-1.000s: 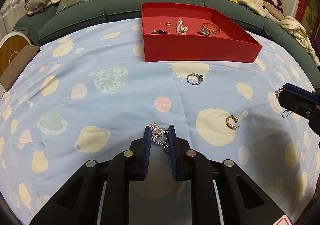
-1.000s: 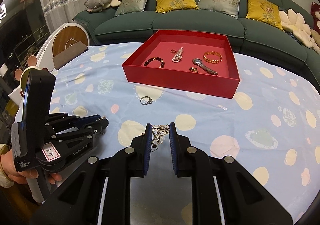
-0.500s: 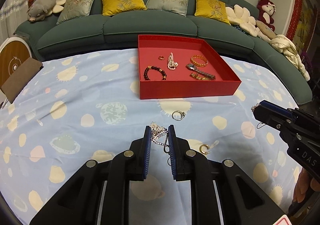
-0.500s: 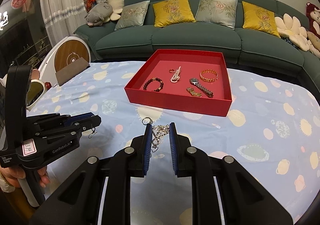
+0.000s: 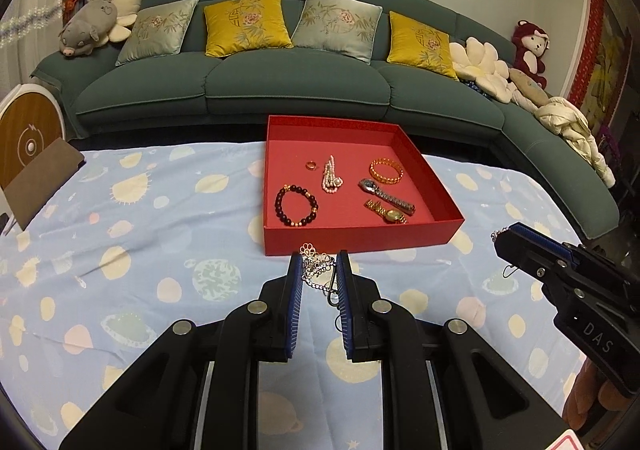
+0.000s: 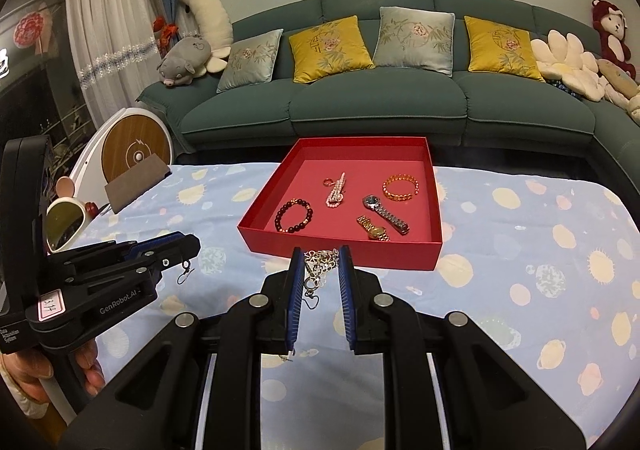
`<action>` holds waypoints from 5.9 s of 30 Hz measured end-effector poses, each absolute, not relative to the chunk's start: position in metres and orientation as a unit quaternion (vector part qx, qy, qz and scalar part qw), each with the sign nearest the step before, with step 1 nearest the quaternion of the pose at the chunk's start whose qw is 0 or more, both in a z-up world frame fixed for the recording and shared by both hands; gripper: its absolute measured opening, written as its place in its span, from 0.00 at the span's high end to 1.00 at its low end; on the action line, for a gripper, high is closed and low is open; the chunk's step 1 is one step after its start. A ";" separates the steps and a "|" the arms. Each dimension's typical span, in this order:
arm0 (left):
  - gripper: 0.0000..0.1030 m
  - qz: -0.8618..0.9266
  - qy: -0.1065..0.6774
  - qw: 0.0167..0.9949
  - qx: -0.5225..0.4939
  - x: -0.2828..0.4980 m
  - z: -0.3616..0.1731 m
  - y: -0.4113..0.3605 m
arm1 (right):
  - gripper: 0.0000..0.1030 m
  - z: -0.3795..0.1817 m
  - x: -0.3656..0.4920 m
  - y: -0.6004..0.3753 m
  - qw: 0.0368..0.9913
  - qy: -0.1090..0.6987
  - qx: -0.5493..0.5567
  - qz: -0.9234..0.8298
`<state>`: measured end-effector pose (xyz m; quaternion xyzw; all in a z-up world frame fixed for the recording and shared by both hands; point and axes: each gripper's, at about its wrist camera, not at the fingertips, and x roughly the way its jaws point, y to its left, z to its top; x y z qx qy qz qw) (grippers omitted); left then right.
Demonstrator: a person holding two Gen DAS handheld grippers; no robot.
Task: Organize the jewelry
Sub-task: 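Carry the gold chain and silver pendant into the red tray and open both tools, then withdraw both tools from the tray back over the remaining jewelry, then grasp the second gold hoop earring with the right tool, then grasp the silver ring with the left tool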
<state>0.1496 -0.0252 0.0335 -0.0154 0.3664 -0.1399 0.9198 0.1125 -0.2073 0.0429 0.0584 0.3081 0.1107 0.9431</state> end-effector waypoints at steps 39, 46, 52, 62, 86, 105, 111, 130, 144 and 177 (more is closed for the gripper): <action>0.86 -0.101 0.337 0.935 0.031 0.340 0.027 -0.069 | 0.84 0.021 0.304 -0.220 0.934 0.342 0.064 0.087; 0.85 -0.086 0.351 0.932 0.029 0.375 0.013 -0.077 | 0.84 0.002 0.346 -0.218 0.922 0.368 0.087 0.087; 0.67 -0.056 0.346 0.936 0.021 0.383 0.007 -0.074 | 0.81 0.003 0.349 -0.222 0.928 0.350 0.100 0.076; 0.62 -0.072 0.314 0.946 0.023 0.339 0.045 -0.062 | 0.73 0.049 0.287 -0.236 0.946 0.294 0.109 0.085; 0.56 -0.082 0.396 0.914 0.022 0.122 0.019 -0.010 | 0.72 0.020 0.055 -0.209 0.929 0.350 0.063 0.100; 0.56 -0.074 0.420 0.904 0.025 0.129 -0.003 -0.007 | 0.68 -0.033 0.086 -0.170 0.909 0.403 0.028 0.106; 0.56 -0.065 0.423 0.904 0.015 0.131 -0.002 0.000 | 0.68 -0.047 0.097 -0.161 0.903 0.416 0.020 0.105; 0.56 -0.051 0.426 0.903 0.003 0.126 -0.001 0.033 | 0.68 -0.072 0.123 -0.129 0.892 0.440 0.003 0.107; 0.56 -0.055 0.429 0.901 0.000 0.127 -0.002 0.031 | 0.84 -0.072 0.124 -0.127 0.892 0.441 -0.014 0.097; 0.56 -0.083 0.466 0.880 0.026 0.193 -0.076 -0.082 | 0.84 -0.050 0.075 -0.211 0.898 0.433 0.031 0.074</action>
